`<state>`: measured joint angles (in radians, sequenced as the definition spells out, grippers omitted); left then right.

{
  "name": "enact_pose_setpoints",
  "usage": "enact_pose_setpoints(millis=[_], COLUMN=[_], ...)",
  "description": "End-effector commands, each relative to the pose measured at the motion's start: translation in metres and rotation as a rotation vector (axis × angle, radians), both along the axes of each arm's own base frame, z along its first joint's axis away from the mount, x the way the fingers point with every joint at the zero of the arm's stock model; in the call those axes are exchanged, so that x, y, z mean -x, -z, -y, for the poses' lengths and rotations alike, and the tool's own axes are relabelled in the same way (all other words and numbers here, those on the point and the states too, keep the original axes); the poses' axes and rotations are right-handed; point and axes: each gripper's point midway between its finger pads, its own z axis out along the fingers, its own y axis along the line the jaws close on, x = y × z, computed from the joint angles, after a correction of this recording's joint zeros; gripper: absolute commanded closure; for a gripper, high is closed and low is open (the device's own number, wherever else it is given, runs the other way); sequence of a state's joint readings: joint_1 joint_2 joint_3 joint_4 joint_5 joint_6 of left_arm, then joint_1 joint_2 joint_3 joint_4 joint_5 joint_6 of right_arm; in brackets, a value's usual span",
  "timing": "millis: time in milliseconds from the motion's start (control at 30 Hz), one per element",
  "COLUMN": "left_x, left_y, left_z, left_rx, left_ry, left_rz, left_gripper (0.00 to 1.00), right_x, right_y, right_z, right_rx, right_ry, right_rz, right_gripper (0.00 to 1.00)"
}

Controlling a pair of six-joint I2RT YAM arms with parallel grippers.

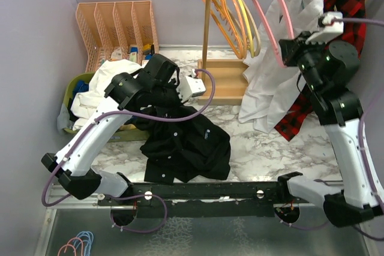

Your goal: Place the shirt on the hanger

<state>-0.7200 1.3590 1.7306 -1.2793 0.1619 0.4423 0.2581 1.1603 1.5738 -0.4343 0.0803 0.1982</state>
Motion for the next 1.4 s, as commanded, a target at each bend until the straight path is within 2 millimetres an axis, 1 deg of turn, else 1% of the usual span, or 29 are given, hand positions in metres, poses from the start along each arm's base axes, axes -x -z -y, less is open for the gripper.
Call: enact_pose_setpoints(millis=[0,100,167,300,333,433,467,533,600,633,667,800,900,967,1067,1133,1200,1267,1367], left_x=[-0.031,-0.048,-0.062,-0.079,-0.081,-0.087,-0.089,-0.095,-0.100,-0.102,-0.103,-0.103,-0.102,-0.102,-0.102,-0.092,-0.077,-0.062,-0.049], left_y=[-0.011,-0.016,-0.022,-0.039,-0.042,-0.048,-0.049,-0.050,-0.051,-0.051,-0.050,-0.045,-0.043,-0.043,-0.044,-0.050,-0.062,-0.074,-0.086], left_z=[0.012,0.022,0.028,0.043,0.046,0.056,0.058,0.062,0.066,0.068,0.070,0.075,0.076,0.077,0.076,0.080,0.085,0.086,0.082], left_rx=[0.007,0.051,0.074,0.140,0.154,0.177,0.178,0.178,0.179,0.180,0.182,0.187,0.187,0.190,0.192,0.219,0.263,0.299,0.317], left_ry=[-0.002,-0.048,-0.088,-0.123,-0.125,-0.120,-0.120,-0.127,-0.130,-0.133,-0.133,-0.130,-0.128,-0.130,-0.137,-0.101,-0.042,0.012,0.052], left_rz=[0.104,0.156,0.192,0.232,0.233,0.226,0.225,0.230,0.232,0.229,0.223,0.191,0.181,0.178,0.173,0.149,0.119,0.103,0.109], left_gripper=[1.00,1.00,1.00,1.00,1.00,1.00,1.00,1.00,1.00,1.00,1.00,1.00,1.00,1.00,1.00,1.00,1.00,1.00,1.00], right_x=[0.054,0.088,0.116,0.186,0.208,0.257,0.271,0.293,0.310,0.316,0.320,0.341,0.343,0.341,0.335,0.330,0.322,0.314,0.301], right_y=[0.013,0.034,0.057,0.095,0.098,0.121,0.124,0.121,0.116,0.117,0.119,0.114,0.123,0.127,0.129,0.136,0.140,0.141,0.138], right_z=[0.003,0.006,0.005,0.007,0.010,0.012,0.010,0.000,-0.011,-0.014,-0.016,-0.028,-0.033,-0.036,-0.039,-0.039,-0.038,-0.038,-0.042], right_rx=[-0.032,-0.062,-0.094,-0.187,-0.213,-0.279,-0.302,-0.344,-0.367,-0.367,-0.361,-0.363,-0.356,-0.334,-0.311,-0.304,-0.290,-0.277,-0.266], right_ry=[-0.054,-0.075,-0.104,-0.146,-0.154,-0.170,-0.194,-0.270,-0.356,-0.381,-0.392,-0.495,-0.526,-0.537,-0.543,-0.529,-0.507,-0.496,-0.510], right_rz=[-0.010,-0.093,-0.187,-0.339,-0.346,-0.464,-0.489,-0.491,-0.480,-0.494,-0.508,-0.490,-0.509,-0.514,-0.514,-0.528,-0.527,-0.512,-0.491], right_gripper=[0.99,0.99,0.99,0.99,0.99,0.99,0.99,0.99,0.99,0.99,0.99,0.99,0.99,0.99,0.99,0.99,0.99,0.99,0.99])
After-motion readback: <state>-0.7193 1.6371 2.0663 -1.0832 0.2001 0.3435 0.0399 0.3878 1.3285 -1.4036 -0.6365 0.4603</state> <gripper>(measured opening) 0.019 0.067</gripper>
